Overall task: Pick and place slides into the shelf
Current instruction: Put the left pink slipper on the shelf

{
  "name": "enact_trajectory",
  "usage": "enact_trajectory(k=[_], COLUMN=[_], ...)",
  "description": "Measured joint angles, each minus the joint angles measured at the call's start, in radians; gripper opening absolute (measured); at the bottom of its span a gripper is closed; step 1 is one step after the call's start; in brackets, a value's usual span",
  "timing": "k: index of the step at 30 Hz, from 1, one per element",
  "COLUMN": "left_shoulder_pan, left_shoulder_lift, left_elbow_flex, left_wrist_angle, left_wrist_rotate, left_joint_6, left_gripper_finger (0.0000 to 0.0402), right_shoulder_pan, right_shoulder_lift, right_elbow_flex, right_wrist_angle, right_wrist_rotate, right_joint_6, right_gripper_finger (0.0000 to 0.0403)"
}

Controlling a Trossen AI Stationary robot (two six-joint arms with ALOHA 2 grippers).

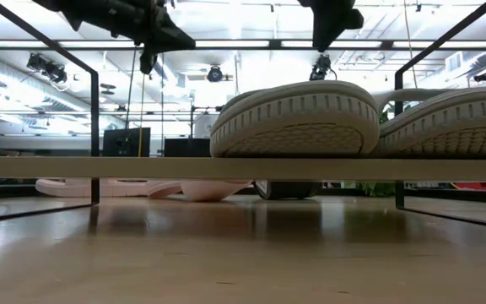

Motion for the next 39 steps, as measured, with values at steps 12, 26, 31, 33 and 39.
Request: enact_trajectory(k=[12, 26, 31, 33, 39], left_shoulder_pan=[0.027, 0.210, 0.324, 0.359, 0.407], left_shoulder_lift=[0.000, -0.001, 0.000, -0.001, -0.001], left_elbow_flex=[0.001, 0.001, 0.001, 0.001, 0.000], left_wrist_angle=[-0.022, -0.459, -0.636, -0.695, -0.793], left_wrist_rotate=[-0.130, -0.261, -0.263, -0.263, -0.243], left_joint_6=[-0.204, -0.310, -0.260, -0.224, -0.116], left_gripper_finger=[0.0034, 0.0005, 0.0014, 0.0014, 0.0006], right_shoulder_pan=[-0.038, -0.038, -0.038, -0.038, -0.038], right_shoulder_lift=[0.000, 0.001, 0.001, 0.001, 0.001], right_elbow_flex=[0.000, 0.000, 0.000, 0.000, 0.000], right_wrist_angle=[0.043, 0.117, 0.126, 0.138, 0.151], right_wrist_rotate=[-0.002, -0.074, -0.074, -0.074, -0.073], right_joint_6=[-0.211, -0.178, -0.130, -0.102, -0.010], right_gripper_finger=[0.0130, 0.0130, 0.0130, 0.0130, 0.0130])
